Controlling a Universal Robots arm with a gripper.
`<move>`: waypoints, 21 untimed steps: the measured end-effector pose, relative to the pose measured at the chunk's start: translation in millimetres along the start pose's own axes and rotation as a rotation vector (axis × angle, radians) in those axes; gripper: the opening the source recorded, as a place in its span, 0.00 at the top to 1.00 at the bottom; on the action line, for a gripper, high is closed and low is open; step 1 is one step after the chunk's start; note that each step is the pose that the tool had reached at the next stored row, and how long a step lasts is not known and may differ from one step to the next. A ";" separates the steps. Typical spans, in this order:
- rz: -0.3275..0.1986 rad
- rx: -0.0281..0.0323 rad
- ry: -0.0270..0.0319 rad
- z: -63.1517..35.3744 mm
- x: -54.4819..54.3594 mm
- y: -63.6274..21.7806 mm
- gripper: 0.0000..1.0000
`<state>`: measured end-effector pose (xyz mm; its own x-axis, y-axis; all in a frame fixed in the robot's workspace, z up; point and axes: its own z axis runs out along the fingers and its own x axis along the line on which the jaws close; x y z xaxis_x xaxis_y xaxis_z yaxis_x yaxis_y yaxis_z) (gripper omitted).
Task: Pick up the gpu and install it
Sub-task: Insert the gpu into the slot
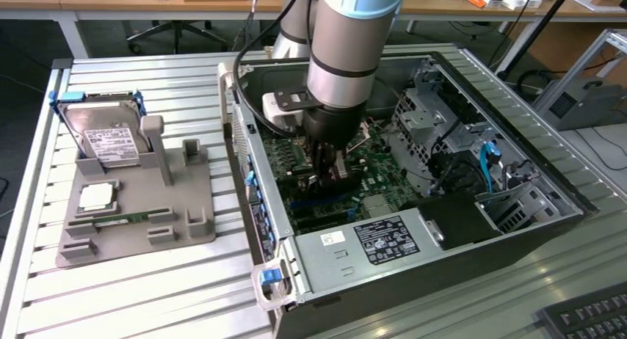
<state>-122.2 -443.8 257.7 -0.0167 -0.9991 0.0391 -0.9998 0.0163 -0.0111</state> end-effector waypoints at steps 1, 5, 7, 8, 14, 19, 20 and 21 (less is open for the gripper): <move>0.000 0.0002 0.0000 -0.6 0.0 0.0 0.73; 0.000 0.0003 0.0002 -1.9 0.1 0.0 0.73; 0.000 0.0002 0.0012 -2.0 0.1 0.0 0.73; 0.000 0.0003 0.0021 -1.9 0.1 -0.1 0.73; 0.000 0.0003 0.0037 -1.9 0.6 0.0 0.73; 0.000 0.0004 0.0038 -1.8 2.6 0.0 0.73; 0.000 0.0003 0.0038 -1.8 2.8 -0.1 0.73; 0.000 0.0003 0.0038 -1.8 2.8 -0.1 0.73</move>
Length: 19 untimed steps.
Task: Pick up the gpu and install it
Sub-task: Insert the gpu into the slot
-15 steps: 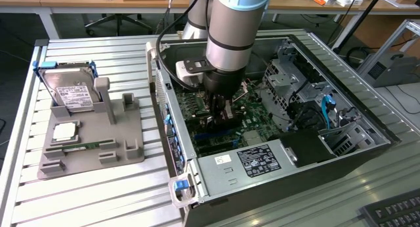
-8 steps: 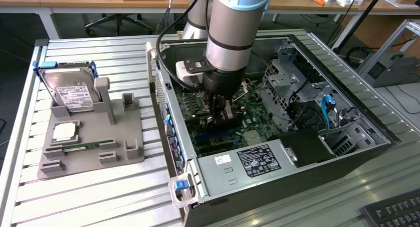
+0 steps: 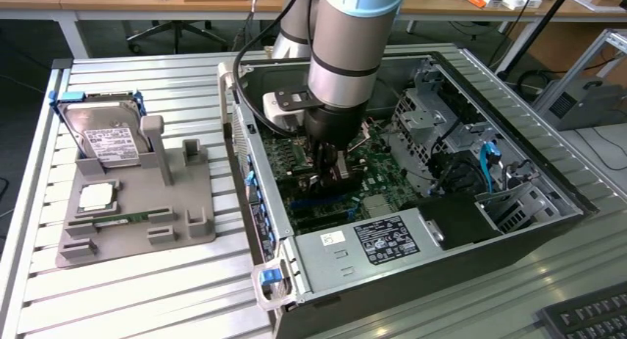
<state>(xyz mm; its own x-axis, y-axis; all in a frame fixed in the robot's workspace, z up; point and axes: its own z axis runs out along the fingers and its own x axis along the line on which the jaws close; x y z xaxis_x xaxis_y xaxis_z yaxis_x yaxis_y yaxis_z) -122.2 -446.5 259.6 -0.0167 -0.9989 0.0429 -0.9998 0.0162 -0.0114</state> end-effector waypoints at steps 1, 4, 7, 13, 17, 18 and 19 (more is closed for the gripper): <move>0.000 0.0001 0.0000 0.0 0.0 0.0 0.73; -0.004 0.0002 -0.0001 0.0 0.0 0.0 0.73; -0.017 0.0007 -0.0002 0.0 0.1 0.0 0.73; -0.030 0.0013 -0.0004 0.0 0.1 0.0 0.73; -0.030 0.0013 -0.0003 0.1 0.1 0.0 0.73; -0.030 0.0013 -0.0003 0.4 0.1 0.0 0.73; -0.030 0.0014 -0.0005 0.9 0.1 0.0 0.73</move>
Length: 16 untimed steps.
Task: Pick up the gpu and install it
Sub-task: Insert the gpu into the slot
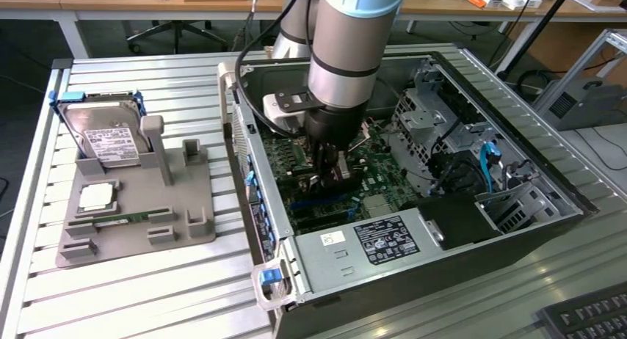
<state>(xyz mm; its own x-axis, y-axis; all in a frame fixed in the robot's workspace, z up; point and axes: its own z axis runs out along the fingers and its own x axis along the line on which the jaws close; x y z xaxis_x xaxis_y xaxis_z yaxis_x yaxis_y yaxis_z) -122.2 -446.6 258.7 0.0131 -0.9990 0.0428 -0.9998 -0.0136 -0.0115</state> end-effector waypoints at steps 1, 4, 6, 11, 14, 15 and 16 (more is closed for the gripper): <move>0.000 0.0000 0.0000 0.4 0.0 0.0 0.73; 0.000 -0.0001 0.0002 2.2 -0.1 0.0 0.73; 0.000 -0.0002 0.0003 2.7 -0.1 0.0 0.73; 0.000 -0.0003 0.0005 4.3 -0.2 0.0 0.73; 0.000 0.0005 -0.0005 5.3 -0.3 0.0 0.73; 0.000 0.0001 0.0000 5.2 -0.3 0.0 0.73; 0.000 -0.0001 0.0002 5.3 -0.3 0.1 0.73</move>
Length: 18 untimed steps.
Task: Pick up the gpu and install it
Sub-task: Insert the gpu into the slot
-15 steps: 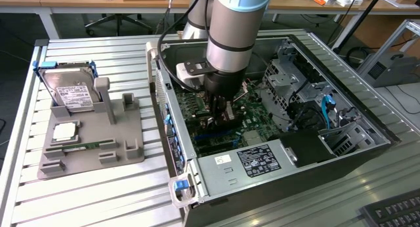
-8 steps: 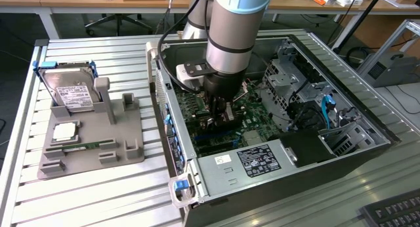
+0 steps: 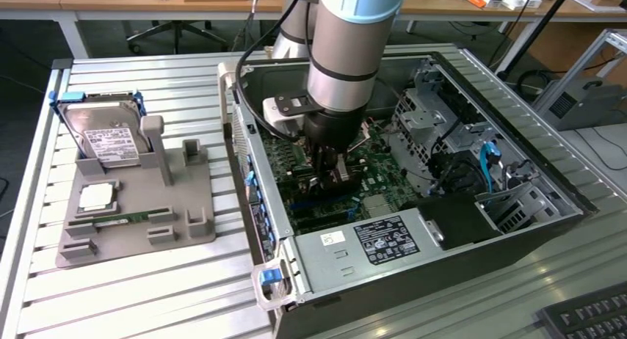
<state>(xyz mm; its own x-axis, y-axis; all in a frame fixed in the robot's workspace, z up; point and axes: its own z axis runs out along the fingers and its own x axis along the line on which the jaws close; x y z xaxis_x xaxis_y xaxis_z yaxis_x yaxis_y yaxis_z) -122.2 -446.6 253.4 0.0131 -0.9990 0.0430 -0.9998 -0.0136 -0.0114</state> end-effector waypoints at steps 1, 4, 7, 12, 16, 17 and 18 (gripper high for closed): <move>0.000 -0.0001 0.0002 0.1 0.0 0.0 0.73; 0.000 0.0000 0.0001 1.3 0.0 0.0 0.73; 0.000 -0.0005 0.0005 2.4 0.0 0.1 0.73; 0.000 0.0000 0.0000 2.6 -0.1 0.1 0.73; 0.000 0.0002 -0.0003 2.8 -0.1 0.0 0.66; 0.000 0.0000 0.0000 2.7 -0.1 0.0 0.66; 0.000 0.0000 0.0000 2.6 -0.1 0.0 0.66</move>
<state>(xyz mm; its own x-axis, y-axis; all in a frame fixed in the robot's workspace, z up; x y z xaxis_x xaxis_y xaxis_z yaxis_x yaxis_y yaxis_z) -122.2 -446.6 250.8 0.0131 -0.9990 0.0430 -0.9998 -0.0136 -0.0115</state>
